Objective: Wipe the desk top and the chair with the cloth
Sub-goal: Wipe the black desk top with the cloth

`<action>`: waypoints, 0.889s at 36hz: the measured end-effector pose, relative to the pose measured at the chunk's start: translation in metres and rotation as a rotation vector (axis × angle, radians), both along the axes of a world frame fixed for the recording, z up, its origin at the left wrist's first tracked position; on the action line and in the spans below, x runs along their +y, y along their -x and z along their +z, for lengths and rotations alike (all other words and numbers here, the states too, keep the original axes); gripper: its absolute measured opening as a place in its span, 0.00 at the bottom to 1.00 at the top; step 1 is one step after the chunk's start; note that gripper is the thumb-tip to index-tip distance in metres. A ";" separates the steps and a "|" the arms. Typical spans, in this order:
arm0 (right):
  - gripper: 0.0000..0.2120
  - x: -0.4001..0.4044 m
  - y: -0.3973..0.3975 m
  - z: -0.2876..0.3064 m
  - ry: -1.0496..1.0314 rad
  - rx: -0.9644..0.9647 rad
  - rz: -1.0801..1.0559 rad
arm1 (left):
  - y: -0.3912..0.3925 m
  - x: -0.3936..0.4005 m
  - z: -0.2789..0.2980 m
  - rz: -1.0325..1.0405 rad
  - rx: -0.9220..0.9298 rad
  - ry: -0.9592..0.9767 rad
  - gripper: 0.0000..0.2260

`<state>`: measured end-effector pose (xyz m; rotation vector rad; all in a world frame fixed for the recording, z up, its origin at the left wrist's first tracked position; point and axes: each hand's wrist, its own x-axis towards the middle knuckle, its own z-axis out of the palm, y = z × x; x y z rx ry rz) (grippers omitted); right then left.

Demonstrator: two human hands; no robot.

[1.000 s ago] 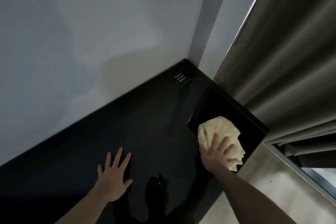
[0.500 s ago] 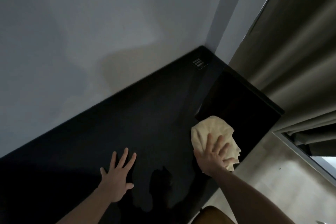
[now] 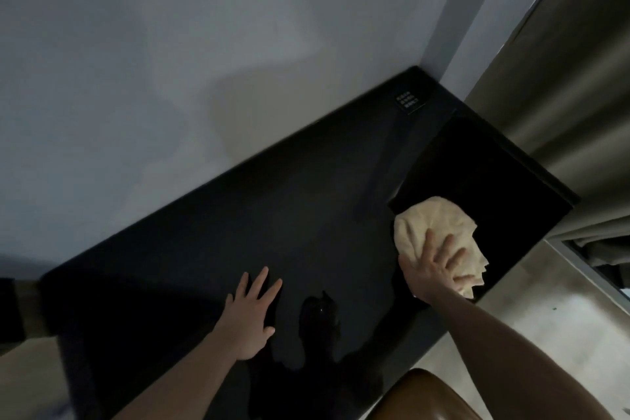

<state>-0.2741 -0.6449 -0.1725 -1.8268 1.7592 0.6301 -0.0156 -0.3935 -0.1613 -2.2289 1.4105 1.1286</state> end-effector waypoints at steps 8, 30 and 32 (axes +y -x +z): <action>0.39 0.068 -0.026 0.000 0.006 -0.023 0.020 | -0.016 0.081 -0.003 0.005 -0.063 -0.002 0.43; 0.38 0.410 -0.140 -0.001 -0.011 -0.207 0.214 | -0.088 0.328 -0.005 0.035 -0.082 0.138 0.37; 0.38 0.434 -0.148 -0.003 -0.014 -0.221 0.240 | -0.090 0.342 -0.006 0.038 -0.084 0.151 0.37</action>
